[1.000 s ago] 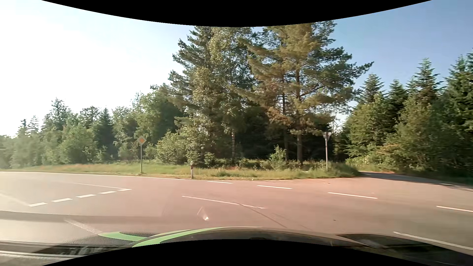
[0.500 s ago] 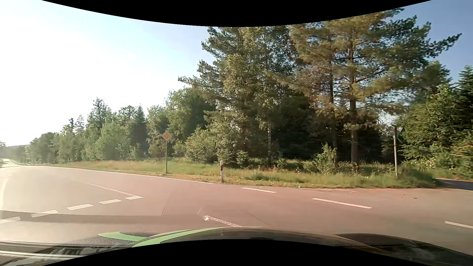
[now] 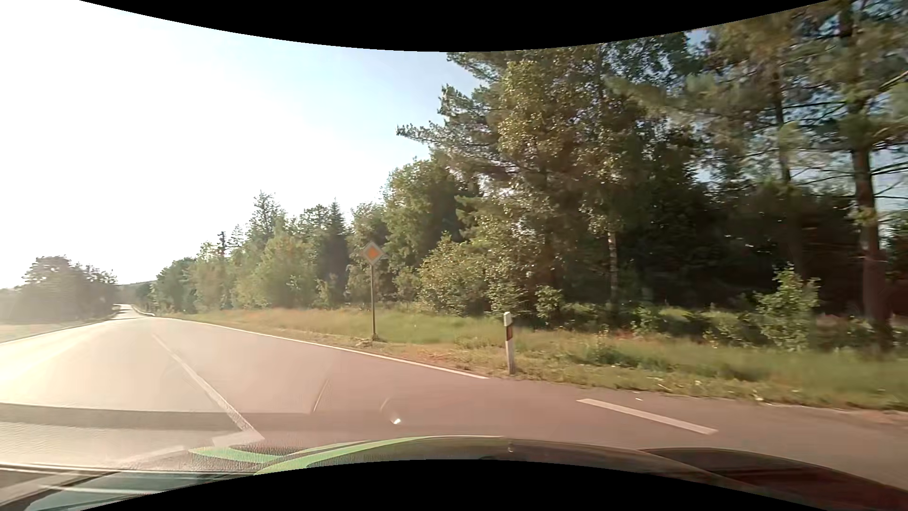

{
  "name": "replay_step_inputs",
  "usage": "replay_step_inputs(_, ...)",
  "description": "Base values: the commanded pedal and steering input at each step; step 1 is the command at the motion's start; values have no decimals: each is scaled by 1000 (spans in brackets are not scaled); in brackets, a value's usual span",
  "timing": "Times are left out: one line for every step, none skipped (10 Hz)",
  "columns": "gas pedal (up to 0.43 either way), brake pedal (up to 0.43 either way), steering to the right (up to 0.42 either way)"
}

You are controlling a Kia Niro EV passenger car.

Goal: Follow the waypoints while adhering to traffic rules and regulations

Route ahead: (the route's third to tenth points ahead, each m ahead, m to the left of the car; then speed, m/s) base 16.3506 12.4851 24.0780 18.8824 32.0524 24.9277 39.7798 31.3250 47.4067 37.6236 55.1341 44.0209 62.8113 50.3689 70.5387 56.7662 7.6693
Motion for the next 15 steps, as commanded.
replay_step_inputs(370,0,-303)
replay_step_inputs(370,0,-314)
replay_step_inputs(370,0,-315)
replay_step_inputs(370,0,-312)
replay_step_inputs(370,0,-300)
replay_step_inputs(370,0,-277)
replay_step_inputs(378,0,-255)
replay_step_inputs(378,0,-220)
replay_step_inputs(398,0,-183)
replay_step_inputs(441,0,-155)
replay_step_inputs(449,0,-135)
replay_step_inputs(480,0,-112)
replay_step_inputs(480,0,-95)
replay_step_inputs(488,0,-79)
replay_step_inputs(500,0,-61)
